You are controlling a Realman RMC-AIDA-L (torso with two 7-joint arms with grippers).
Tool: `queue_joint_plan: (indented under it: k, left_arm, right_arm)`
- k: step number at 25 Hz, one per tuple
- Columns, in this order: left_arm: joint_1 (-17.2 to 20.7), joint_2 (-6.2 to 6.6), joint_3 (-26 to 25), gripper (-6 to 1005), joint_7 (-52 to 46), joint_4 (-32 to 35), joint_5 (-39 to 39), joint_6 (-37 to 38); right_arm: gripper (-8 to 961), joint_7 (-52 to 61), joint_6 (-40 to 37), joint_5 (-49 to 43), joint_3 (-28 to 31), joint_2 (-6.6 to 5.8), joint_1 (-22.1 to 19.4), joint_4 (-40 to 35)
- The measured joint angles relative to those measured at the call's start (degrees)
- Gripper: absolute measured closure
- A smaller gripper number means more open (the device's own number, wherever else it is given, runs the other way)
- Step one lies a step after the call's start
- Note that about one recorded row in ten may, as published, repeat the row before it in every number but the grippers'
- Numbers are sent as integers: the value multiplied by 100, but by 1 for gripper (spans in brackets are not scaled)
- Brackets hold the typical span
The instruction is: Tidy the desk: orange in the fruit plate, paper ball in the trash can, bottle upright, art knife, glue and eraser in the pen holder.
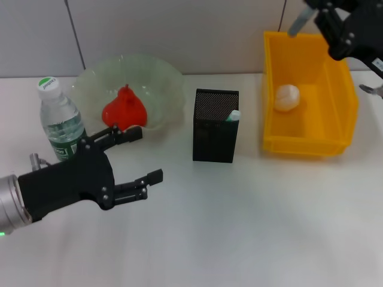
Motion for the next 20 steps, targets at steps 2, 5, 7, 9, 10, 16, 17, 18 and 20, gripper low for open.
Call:
queue_joint_plan:
  k: [2,5,7,9,10,16,17,18,20]
  left_arm:
    - [32,5,-3,153,117,-137,-4,-99]
    - [179,1,-7,153,146,-212,-10,-175]
    - [208,-4,-11,153,150,-225,-18,-179]
    - [224,-6,-19,153,185,-314,-31,-199]
    - [223,-6,-21,153,225,-382,-31,-218]
    - [210,-8,-35,153,444,-614,-35,-350]
    - [210,-7,-35,153,452,-633,-35,-354]
    - [210,-7,-35,153,452,-633,-35,-354]
    - [210,-7,-35,153,452,-633,-35,-354]
  right_arm:
    - [817,517,152,-225,7,-10,2,208]
    - [817,2623,654,-1506,9,-146,242,813]
    - [817,2878,727,-1767,11,-161,317,851]
    - [818,3377,905,-2275,11,-192,491,863]
    - [818,3518,990,-2484,2,-202,584,819]
    - [818,3489,1482,-2803,-151,-159,976,324]
    - [818,3474,1553,-2804,-218,-156,1015,265]
    - [818,3463,1666,-2805,-344,-141,1055,208]
    - [818,3404,1796,-2798,-441,-114,1074,171]
